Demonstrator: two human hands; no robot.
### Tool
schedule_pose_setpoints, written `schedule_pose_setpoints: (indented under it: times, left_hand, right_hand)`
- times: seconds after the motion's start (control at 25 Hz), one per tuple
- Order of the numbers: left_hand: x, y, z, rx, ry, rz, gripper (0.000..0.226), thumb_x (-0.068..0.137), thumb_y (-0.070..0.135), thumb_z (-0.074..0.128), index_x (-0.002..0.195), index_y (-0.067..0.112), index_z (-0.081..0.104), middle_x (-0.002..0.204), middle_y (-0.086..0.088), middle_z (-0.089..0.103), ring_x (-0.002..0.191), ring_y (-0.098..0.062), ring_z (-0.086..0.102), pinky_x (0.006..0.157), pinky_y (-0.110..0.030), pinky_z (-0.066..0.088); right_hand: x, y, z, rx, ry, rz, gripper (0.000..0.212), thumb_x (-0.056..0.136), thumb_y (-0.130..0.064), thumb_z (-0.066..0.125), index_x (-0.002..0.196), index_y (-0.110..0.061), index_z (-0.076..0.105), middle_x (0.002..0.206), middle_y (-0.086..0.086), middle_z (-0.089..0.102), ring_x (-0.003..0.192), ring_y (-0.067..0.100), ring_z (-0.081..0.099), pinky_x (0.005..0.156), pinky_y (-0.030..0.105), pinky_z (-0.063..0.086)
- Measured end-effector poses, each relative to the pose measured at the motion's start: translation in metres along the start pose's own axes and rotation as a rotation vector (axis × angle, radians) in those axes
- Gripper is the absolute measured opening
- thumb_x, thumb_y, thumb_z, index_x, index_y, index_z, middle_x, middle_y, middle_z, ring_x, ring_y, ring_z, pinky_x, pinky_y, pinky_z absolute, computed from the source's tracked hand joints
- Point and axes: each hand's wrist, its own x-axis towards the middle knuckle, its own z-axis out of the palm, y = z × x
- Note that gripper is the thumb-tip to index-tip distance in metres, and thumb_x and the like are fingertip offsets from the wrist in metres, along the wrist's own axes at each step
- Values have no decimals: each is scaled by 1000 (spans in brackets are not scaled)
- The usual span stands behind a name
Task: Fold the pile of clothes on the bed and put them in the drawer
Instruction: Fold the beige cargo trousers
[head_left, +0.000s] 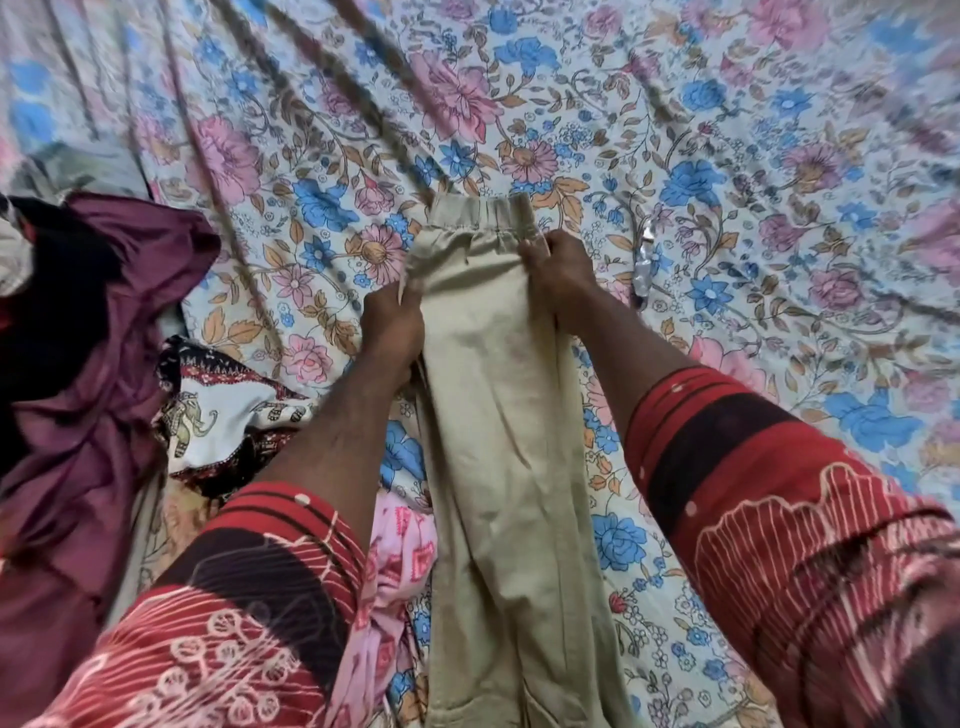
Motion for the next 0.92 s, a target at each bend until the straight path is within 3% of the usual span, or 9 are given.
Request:
schedule_pose_setpoints:
  times: [0.12,0.24,0.28,0.4,0.48,0.64,0.72,0.8,0.92]
  left_hand:
    - [-6,0,-5,-181,-128,-137,18,97,31,67,99,14,70,100,-9,77,94,-31,74,91,-51,59]
    - [-49,-4,-21,-482,-351,-303,33,99,28,65,123,6,67,114,-18,74,105,-36,72,92,-57,57]
    - [-68,-11,-26,-504,-427,-340,39,100,31,62,129,5,64,117,-18,73,107,-36,71,92,-58,57]
    - [-121,-44,-40,-505,-595,-514,49,101,47,53,127,7,65,111,-15,74,96,-30,71,84,-48,59]
    - [-157,-62,-38,-559,-641,-596,46,105,41,48,128,4,65,112,-16,74,96,-29,72,87,-45,58]
    - [-210,-73,-23,-435,-555,-483,31,102,19,58,128,4,65,103,-10,78,96,-28,74,74,-38,62]
    - [-220,-75,-23,-575,-571,-441,50,97,42,62,134,8,63,120,-15,73,119,-36,66,95,-46,56]
    - [-235,-79,-27,-824,-608,-459,78,94,69,47,144,11,56,140,-18,61,133,-35,56,112,-51,43]
    - [-267,-95,-29,-990,-700,-566,91,91,81,37,147,11,53,148,-20,54,134,-36,54,115,-52,39]
  right_hand:
    - [-1,0,-1,-33,25,-9,30,101,-33,63,124,-13,62,112,4,68,92,16,62,64,26,46]
    - [-27,-12,-14,106,-95,48,47,95,-44,70,125,-10,61,111,6,67,97,19,64,80,36,56]
    - [-45,-12,-25,160,-163,77,49,93,-44,73,123,-8,61,106,7,67,93,20,65,77,36,55]
    - [-127,8,-55,287,-396,164,30,92,-31,77,105,-9,60,74,4,62,60,17,58,55,30,47]
    - [-189,30,-71,326,-514,247,13,95,-20,71,97,-12,61,64,-6,65,51,10,58,48,24,44]
    - [-277,78,-79,256,-680,401,24,92,-13,73,115,-7,70,100,9,78,79,19,75,57,25,56]
    - [-300,96,-76,316,-661,420,24,93,-10,70,118,-10,70,109,9,77,91,21,73,70,30,57]
    - [-314,105,-77,486,-604,441,28,98,-12,64,126,-11,66,119,12,72,97,26,70,79,39,56]
    - [-330,108,-83,758,-607,446,34,100,-9,56,133,-11,61,127,15,68,106,28,69,89,44,56]
